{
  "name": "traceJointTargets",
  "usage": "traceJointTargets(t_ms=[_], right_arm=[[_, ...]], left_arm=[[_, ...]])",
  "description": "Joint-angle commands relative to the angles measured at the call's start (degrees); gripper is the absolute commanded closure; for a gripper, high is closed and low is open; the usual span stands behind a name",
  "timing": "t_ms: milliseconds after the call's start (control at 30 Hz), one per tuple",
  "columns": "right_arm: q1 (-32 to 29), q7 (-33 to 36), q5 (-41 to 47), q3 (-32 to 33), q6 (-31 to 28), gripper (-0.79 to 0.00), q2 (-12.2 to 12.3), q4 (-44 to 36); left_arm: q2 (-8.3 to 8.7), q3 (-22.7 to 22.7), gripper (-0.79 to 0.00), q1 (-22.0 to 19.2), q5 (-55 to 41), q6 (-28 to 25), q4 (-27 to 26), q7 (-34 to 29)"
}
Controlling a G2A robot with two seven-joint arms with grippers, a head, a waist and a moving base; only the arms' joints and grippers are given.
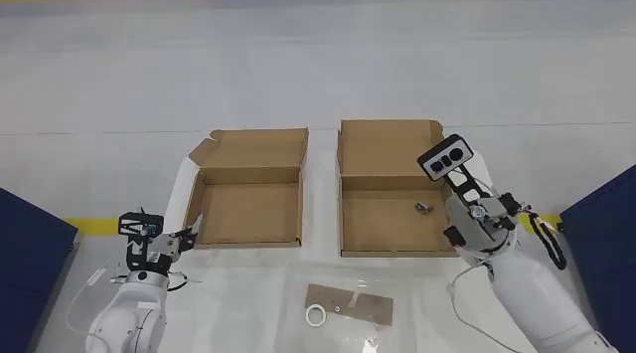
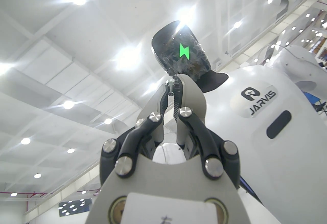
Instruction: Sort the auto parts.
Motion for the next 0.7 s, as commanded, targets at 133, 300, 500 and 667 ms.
traceJointTargets(t_ms=[133, 300, 500, 667], right_arm=[[0.07, 1.18, 4.79, 0.09, 1.88, 0.0, -0.96, -0.86], [0.25, 0.38, 4.04, 1.27, 2.58, 0.0, -1.44, -1.13], [0.02, -1.27, 0.45, 2.84, 2.72, 0.0, -1.8, -1.37], [0.17, -2.02, -6.28, 4.0, 2.66, 0.0, -1.87, -1.18]], left_arm=[[0.0, 0.0, -0.785, 0.0, 0.0, 0.0, 0.0, 0.0], [0.0, 0.0, -0.785, 0.0, 0.0, 0.0, 0.0, 0.0], [0.0, 0.0, -0.785, 0.0, 0.0, 0.0, 0.0, 0.0], [0.0, 0.0, -0.785, 0.0, 0.0, 0.0, 0.0, 0.0]])
